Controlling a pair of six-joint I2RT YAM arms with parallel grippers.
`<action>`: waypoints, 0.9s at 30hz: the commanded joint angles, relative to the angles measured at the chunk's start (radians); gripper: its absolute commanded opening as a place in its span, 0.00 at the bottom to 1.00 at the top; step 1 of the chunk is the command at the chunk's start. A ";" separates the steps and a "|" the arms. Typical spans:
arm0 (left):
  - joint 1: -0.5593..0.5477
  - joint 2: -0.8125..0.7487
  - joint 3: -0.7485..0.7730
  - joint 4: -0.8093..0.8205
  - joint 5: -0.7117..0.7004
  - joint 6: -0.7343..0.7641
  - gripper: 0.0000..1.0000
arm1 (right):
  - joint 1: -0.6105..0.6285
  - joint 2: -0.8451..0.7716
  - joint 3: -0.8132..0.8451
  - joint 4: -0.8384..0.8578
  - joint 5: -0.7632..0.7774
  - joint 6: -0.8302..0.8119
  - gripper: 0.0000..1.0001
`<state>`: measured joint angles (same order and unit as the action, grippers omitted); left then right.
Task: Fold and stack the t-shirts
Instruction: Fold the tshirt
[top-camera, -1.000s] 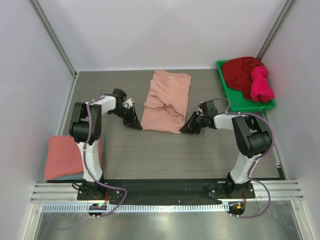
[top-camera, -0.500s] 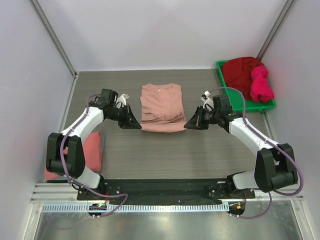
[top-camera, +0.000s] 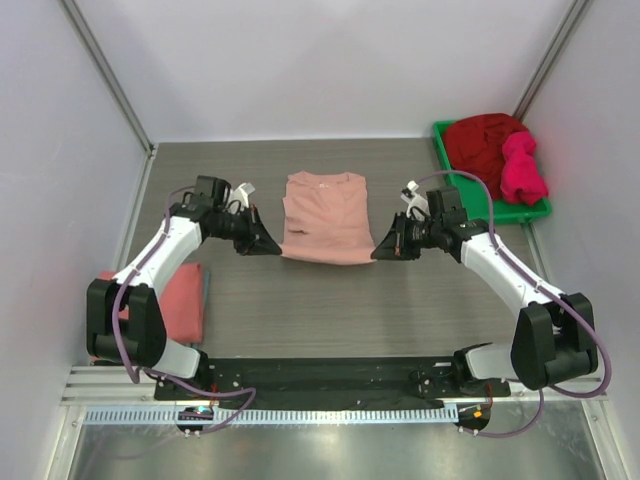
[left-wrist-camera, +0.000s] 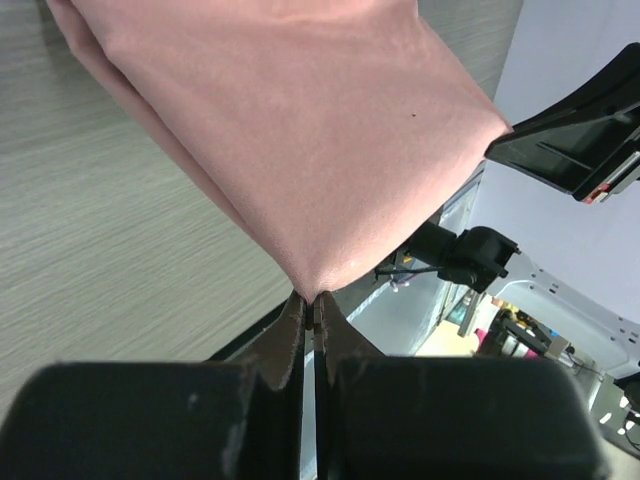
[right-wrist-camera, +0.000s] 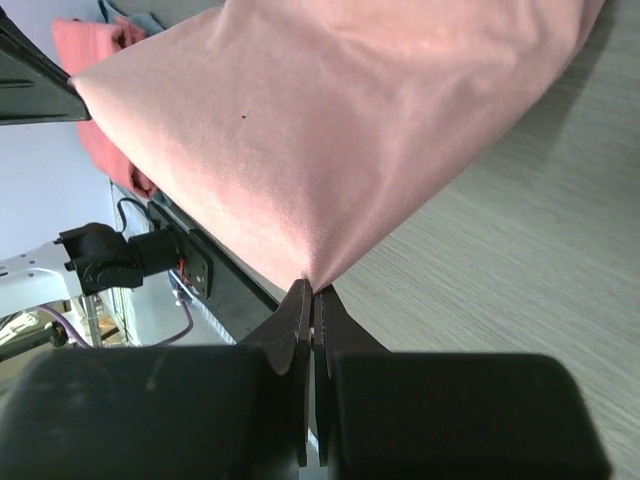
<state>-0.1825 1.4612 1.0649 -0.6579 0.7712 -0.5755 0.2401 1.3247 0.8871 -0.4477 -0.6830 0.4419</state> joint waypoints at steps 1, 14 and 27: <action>0.024 -0.001 0.093 0.006 0.023 0.029 0.00 | 0.002 0.011 0.078 0.021 0.007 -0.028 0.01; 0.028 0.464 0.664 -0.057 -0.050 0.164 0.00 | -0.044 0.406 0.436 0.217 0.002 0.001 0.01; 0.023 0.981 1.291 0.061 -0.232 0.207 0.26 | -0.116 1.002 1.113 0.311 -0.006 0.032 0.44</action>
<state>-0.1608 2.4058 2.2868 -0.6701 0.6220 -0.3855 0.1223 2.2601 1.8679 -0.2207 -0.6785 0.4728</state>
